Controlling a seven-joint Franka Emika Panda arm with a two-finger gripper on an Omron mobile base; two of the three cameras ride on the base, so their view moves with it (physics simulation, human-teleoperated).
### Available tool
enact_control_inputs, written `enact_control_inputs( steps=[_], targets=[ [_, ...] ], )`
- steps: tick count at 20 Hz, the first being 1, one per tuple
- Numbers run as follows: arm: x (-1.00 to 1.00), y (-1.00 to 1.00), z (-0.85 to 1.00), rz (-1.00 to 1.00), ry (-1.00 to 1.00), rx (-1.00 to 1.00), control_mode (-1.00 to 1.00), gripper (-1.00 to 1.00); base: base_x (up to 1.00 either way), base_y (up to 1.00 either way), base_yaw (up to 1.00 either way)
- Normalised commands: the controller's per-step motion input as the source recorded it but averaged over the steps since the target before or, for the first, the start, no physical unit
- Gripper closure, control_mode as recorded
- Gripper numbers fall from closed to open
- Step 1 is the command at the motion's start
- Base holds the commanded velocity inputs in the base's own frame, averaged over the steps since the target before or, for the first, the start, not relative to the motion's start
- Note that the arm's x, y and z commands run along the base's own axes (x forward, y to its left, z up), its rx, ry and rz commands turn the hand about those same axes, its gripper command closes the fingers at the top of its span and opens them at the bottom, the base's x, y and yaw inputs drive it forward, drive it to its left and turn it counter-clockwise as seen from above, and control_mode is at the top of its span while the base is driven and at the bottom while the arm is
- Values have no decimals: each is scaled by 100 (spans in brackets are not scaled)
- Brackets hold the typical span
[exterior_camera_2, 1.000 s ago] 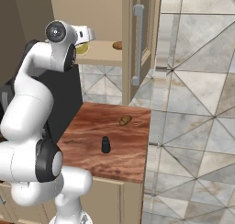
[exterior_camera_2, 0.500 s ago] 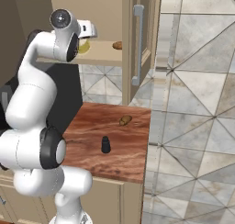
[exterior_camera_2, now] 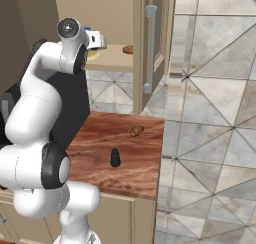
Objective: Pick the shaker and mayonnaise from the counter and place them in the cabinet.
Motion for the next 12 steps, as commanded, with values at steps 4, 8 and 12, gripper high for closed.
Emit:
enact_control_inputs(
  steps=[4, 8, 12],
  targets=[
    [5, 0, -100, 2, 0, -3, -100, -100, 0, 0, 0],
    [-7, 0, -53, 0, -1, -3, -100, -100, 0, 0, 0],
    [-39, 0, -4, 0, -4, -1, -100, -100, 0, 0, 0]
  ],
)
